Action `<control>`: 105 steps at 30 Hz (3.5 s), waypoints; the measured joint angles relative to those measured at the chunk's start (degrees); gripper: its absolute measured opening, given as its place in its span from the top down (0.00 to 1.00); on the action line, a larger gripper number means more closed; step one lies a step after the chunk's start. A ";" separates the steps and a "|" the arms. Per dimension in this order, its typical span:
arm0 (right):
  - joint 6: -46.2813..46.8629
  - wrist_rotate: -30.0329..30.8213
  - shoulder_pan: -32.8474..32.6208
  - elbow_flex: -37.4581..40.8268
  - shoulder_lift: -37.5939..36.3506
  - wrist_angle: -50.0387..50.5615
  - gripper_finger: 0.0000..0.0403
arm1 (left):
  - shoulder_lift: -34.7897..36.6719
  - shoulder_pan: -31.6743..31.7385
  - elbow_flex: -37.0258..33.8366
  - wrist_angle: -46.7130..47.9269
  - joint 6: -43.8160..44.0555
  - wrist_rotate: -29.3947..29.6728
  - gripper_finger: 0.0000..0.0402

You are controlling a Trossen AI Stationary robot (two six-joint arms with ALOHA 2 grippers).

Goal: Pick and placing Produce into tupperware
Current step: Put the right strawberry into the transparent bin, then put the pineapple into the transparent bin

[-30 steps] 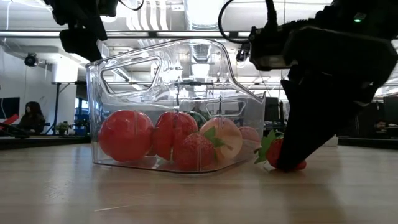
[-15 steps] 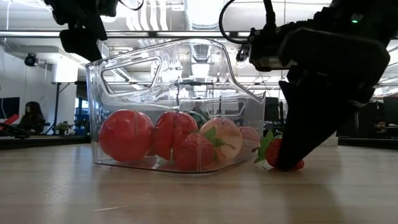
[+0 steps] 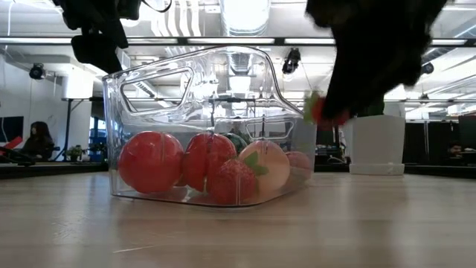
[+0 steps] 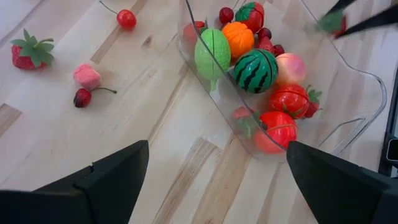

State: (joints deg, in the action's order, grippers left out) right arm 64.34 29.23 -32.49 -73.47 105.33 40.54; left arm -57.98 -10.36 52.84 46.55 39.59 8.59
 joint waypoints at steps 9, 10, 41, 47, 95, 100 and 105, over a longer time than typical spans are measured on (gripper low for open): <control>-8.88 -0.47 5.81 0.15 -8.35 -3.84 0.70 | 0.00 -0.01 0.00 -1.28 0.02 0.01 0.09; -10.28 -2.38 7.39 0.17 -8.38 -6.03 0.70 | 0.00 -0.01 0.00 -1.38 0.04 0.01 0.09; -16.69 -15.39 35.94 -12.48 -8.49 13.48 0.29 | -1.02 0.09 -0.02 -7.29 0.35 0.89 0.09; -26.89 -16.39 39.87 -12.42 -8.47 13.25 0.31 | -3.71 0.09 -0.04 -8.59 0.96 0.92 0.09; -54.09 -30.62 52.49 -38.72 27.62 20.67 0.26 | 4.81 14.85 2.01 -3.95 0.14 10.81 0.09; -53.88 -30.64 52.74 -38.45 28.01 20.66 0.27 | 5.16 14.85 2.01 -3.99 0.44 10.79 0.09; -54.28 -30.60 52.96 -37.50 28.12 20.14 0.32 | 5.31 14.85 2.01 -3.94 0.44 10.79 0.09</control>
State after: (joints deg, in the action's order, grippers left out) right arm 10.06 -1.37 20.47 -110.97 133.45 60.68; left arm -52.66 4.49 54.85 42.61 40.03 19.38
